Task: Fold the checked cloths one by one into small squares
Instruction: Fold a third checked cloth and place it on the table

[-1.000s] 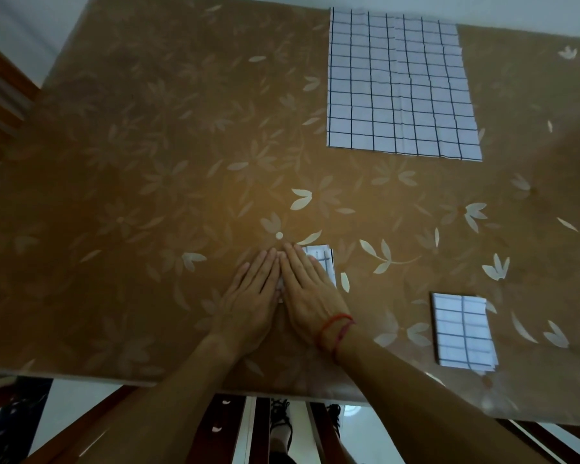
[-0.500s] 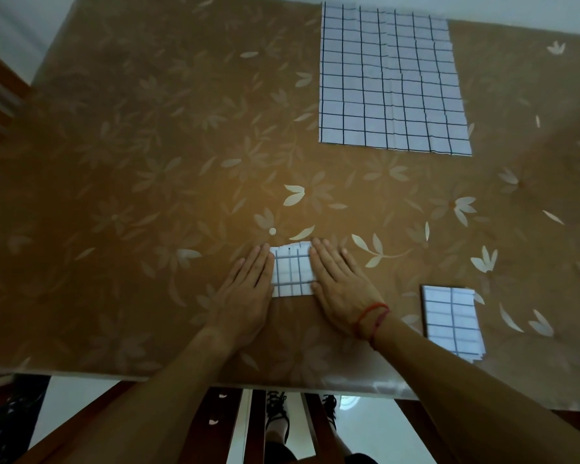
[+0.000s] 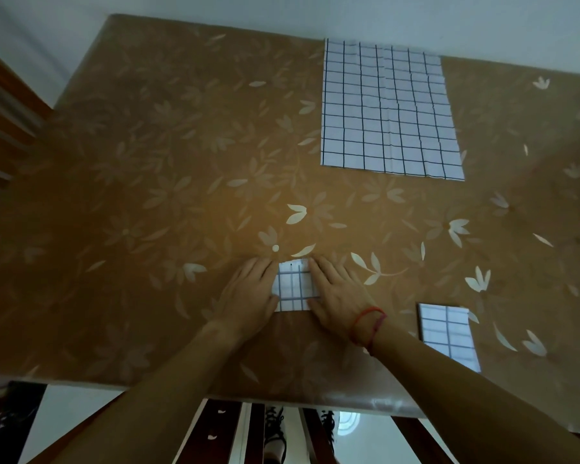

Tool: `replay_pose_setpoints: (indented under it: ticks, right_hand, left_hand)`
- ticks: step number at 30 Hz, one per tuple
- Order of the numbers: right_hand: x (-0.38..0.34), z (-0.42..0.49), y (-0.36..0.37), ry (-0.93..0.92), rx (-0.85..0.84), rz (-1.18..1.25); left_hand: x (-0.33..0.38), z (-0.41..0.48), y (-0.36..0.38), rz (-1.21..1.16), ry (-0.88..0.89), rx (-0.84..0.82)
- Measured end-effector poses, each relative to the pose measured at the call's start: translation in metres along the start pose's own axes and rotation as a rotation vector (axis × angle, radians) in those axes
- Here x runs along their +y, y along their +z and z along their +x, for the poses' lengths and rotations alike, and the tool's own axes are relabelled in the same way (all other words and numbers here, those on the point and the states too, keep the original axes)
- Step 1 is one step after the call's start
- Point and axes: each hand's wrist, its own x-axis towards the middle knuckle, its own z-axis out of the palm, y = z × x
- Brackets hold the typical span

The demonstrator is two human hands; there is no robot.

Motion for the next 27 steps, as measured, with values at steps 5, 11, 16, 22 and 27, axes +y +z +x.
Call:
replay_pose_setpoints:
  ticks: [5,11,16,22,27]
  right_hand:
    - [0.003,0.016,-0.015,-0.037,-0.024,0.029]
    - [0.007,0.032,-0.024,-0.028,-0.095,0.029]
    - [0.007,0.036,-0.028,-0.010,-0.155,0.023]
    - [0.002,0.030,-0.036,-0.054,-0.088,0.029]
    - [-0.008,0.022,-0.069,-0.062,-0.054,0.027]
  left_hand:
    - [0.007,0.020,-0.008,0.022,-0.078,-0.052]
    - [0.011,0.038,-0.011,0.052,-0.182,-0.143]
    - [0.011,0.038,-0.009,-0.136,-0.259,-0.142]
    - [0.018,0.032,-0.019,-0.404,-0.270,-0.070]
    - [0.025,0.022,-0.027,-0.577,-0.289,-0.010]
